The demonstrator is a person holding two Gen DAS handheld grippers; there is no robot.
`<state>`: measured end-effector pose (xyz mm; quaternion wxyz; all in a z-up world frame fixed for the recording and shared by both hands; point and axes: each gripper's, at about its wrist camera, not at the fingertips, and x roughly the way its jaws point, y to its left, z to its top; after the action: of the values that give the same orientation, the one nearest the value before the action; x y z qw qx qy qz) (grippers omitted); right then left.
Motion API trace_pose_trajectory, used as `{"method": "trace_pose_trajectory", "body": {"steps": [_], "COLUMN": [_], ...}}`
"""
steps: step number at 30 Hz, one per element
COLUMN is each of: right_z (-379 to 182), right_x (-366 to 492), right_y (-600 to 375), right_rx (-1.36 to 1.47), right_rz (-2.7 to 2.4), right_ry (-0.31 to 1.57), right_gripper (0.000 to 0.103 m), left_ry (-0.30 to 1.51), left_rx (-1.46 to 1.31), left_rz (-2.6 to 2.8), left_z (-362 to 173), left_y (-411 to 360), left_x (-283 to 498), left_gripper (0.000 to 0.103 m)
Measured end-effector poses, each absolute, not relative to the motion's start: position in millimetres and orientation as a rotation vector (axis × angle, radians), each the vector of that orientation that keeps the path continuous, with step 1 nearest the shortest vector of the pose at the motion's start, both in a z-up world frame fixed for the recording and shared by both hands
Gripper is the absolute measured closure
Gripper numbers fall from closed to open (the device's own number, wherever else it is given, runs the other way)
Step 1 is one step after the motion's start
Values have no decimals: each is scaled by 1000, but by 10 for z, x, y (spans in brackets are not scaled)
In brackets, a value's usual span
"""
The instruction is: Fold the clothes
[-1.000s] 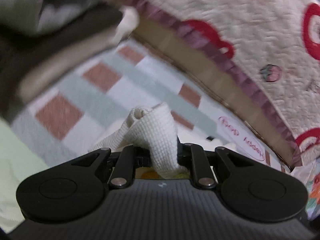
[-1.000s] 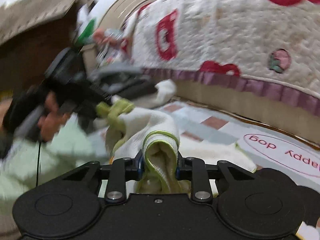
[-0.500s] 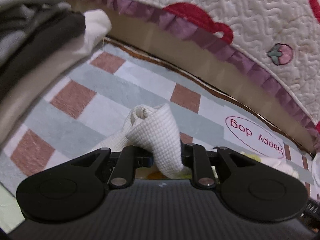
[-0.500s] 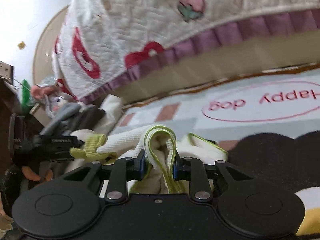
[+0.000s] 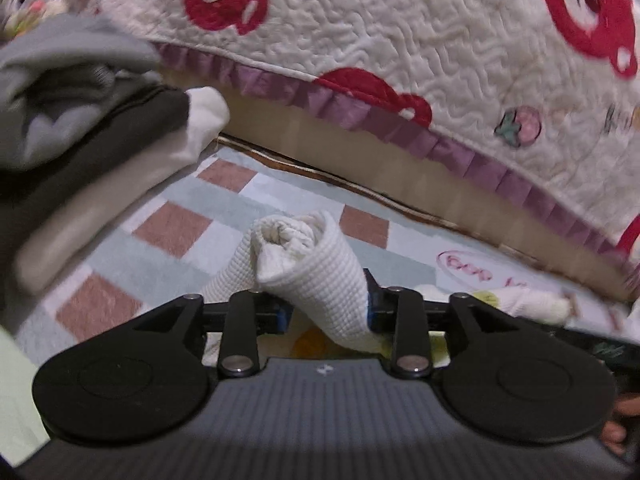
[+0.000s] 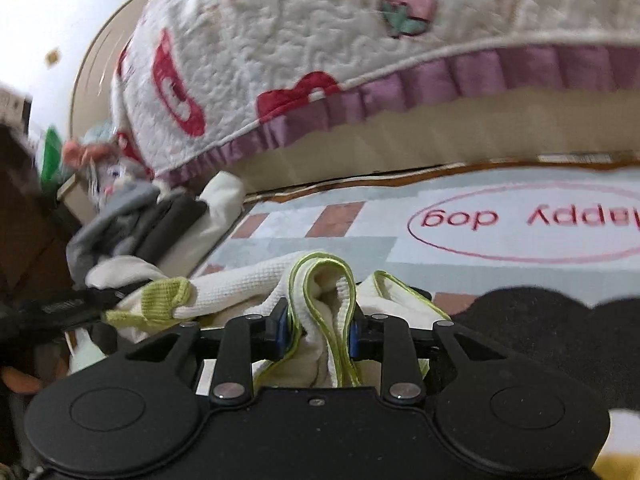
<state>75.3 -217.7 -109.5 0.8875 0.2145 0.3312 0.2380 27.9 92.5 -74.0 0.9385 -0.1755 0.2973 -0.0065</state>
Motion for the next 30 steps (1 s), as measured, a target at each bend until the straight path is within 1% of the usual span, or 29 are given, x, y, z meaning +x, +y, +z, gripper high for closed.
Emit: {"method": "trace_pose_trajectory", "body": {"steps": [1,2,4,5,8,12,16,18,19,21,22,23,25,27,30], "right_z": [-1107,-1119,-1174,-1201,-1251,-1226,-974,-817,-819,-993,-1061,-1109,-1162,-1016,-663], "right_x": [760,768,790,800,829,820,822,867,932,1153,1218,1234,1245,1158,844], "right_y": [-2171,-2165,-2206,-2235,-2275,-2220,-2123,-2060,-2024,-1941,-1935,-1968,-2042,-2074,-1802], "right_rx": [443,441,475,495,514,466,349,270,236,177,178,211,283,297,43], "right_rz": [495,495,492,484,444,446,513,533,523,458,423,384,315,271,247], "right_ry": [694,700,708,709,706,673,571,523,532,619,654,680,723,705,575], "right_gripper": [73,73,73,73,73,73,77,77,77,74,68,57,48,46,46], "left_ry": [594,580,595,616,648,706,783,794,801,835,851,866,884,882,867], "left_rx": [-422,-485,-557,-499,-285,-203,-216,-211,-209,-211,-211,-210,-186,-169,-199], "left_rz": [-16,-19,-28,-24,-51,-102,-123,-127,-123,-97,-83,-69,-52,-52,-65], "left_z": [-712,-683,-609,-554,-496,-767,-1058,-1144,-1181,-1207,-1191,-1171,-1139,-1149,-1213], "left_y": [1019,1113,1268,1258,1094,847,716,671,647,608,589,569,522,507,569], "left_x": [234,190,174,200,239,290,408,475,512,587,616,640,643,615,585], "left_gripper": [52,45,45,47,47,46,45,45,45,45,45,45,45,45,45]}}
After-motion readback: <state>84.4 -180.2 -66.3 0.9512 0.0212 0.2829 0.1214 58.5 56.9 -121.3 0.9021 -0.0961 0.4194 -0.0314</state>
